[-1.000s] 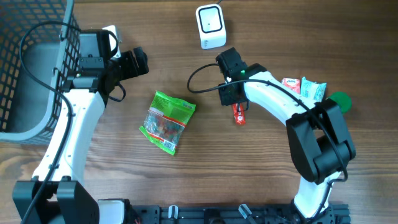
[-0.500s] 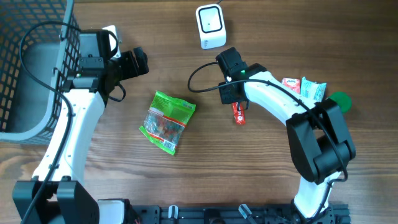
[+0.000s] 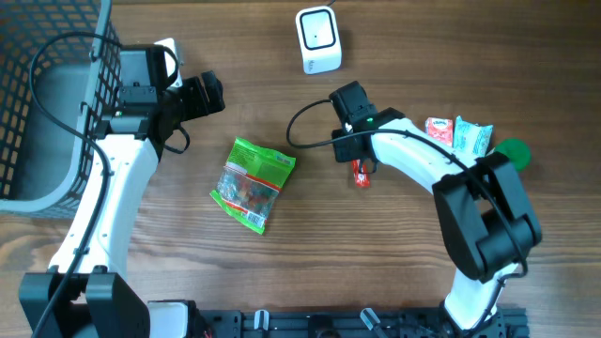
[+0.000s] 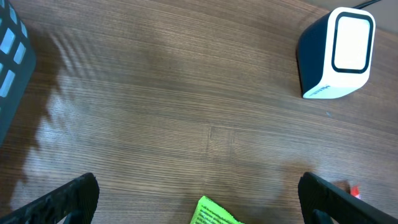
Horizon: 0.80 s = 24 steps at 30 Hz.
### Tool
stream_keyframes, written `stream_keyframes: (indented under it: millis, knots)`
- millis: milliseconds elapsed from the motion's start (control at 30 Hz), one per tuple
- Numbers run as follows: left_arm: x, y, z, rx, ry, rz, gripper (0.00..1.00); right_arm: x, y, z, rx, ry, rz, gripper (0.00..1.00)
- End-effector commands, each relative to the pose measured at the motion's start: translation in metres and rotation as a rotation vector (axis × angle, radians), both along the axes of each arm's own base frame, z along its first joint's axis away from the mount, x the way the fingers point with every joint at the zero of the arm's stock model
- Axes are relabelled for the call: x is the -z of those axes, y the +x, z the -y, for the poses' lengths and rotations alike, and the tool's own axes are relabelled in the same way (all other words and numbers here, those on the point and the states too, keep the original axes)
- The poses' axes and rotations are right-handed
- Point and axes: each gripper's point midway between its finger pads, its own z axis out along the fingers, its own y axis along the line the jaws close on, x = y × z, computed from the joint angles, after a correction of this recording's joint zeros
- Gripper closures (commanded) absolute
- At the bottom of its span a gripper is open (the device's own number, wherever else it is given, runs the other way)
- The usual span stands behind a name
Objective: Scan the item barcode
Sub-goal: 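Grasp the red Nescafe stick with the right gripper and lift it, then lower the Nescafe stick back onto the table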
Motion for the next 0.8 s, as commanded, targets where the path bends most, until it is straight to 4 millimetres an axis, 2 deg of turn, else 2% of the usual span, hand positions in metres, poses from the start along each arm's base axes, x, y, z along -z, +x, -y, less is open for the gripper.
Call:
stream_keyframes:
  millis: [0, 33, 100, 200, 333, 433, 533, 567, 667, 767]
  knots:
    - [0.001, 0.001, -0.001, 0.010, 0.007, 0.002, 0.00, -0.062, -0.003, -0.028, -0.077, 0.214, 0.045, 0.96]
    - [0.001, 0.001, -0.001, 0.010, 0.007, 0.001, 0.00, -0.085, -0.009, -0.036, -0.101, 0.316, 0.041, 0.96]
    - [0.001, 0.001, -0.001, 0.010, 0.007, 0.001, 0.00, -0.109, -0.027, -0.053, -0.159, 0.534, -0.046, 0.96]
    - [0.001, 0.001, -0.001, 0.010, 0.007, 0.001, 0.00, -0.108, -0.041, -0.060, -0.209, 0.723, -0.134, 0.96]
    - [0.001, 0.001, -0.001, 0.010, 0.007, 0.001, 0.00, -0.086, -0.048, -0.058, -0.265, 0.914, -0.201, 0.96]
    - [0.001, 0.001, -0.001, 0.010, 0.007, 0.002, 0.00, -0.055, -0.046, -0.044, -0.248, 0.956, -0.255, 0.96]
    - [0.001, 0.001, -0.001, 0.010, 0.007, 0.002, 0.00, -0.028, -0.047, -0.037, -0.230, 1.098, -0.331, 0.96]
    - [0.001, 0.001, -0.001, 0.010, 0.007, 0.002, 0.00, -0.012, -0.042, -0.027, -0.188, 1.101, -0.341, 0.96]
    - [0.001, 0.001, -0.001, 0.010, 0.007, 0.002, 0.00, 0.002, -0.031, -0.005, -0.119, 1.092, -0.317, 0.96]
    - [0.001, 0.001, -0.001, 0.010, 0.007, 0.001, 0.00, 0.020, -0.023, 0.015, -0.062, 0.978, -0.292, 0.94]
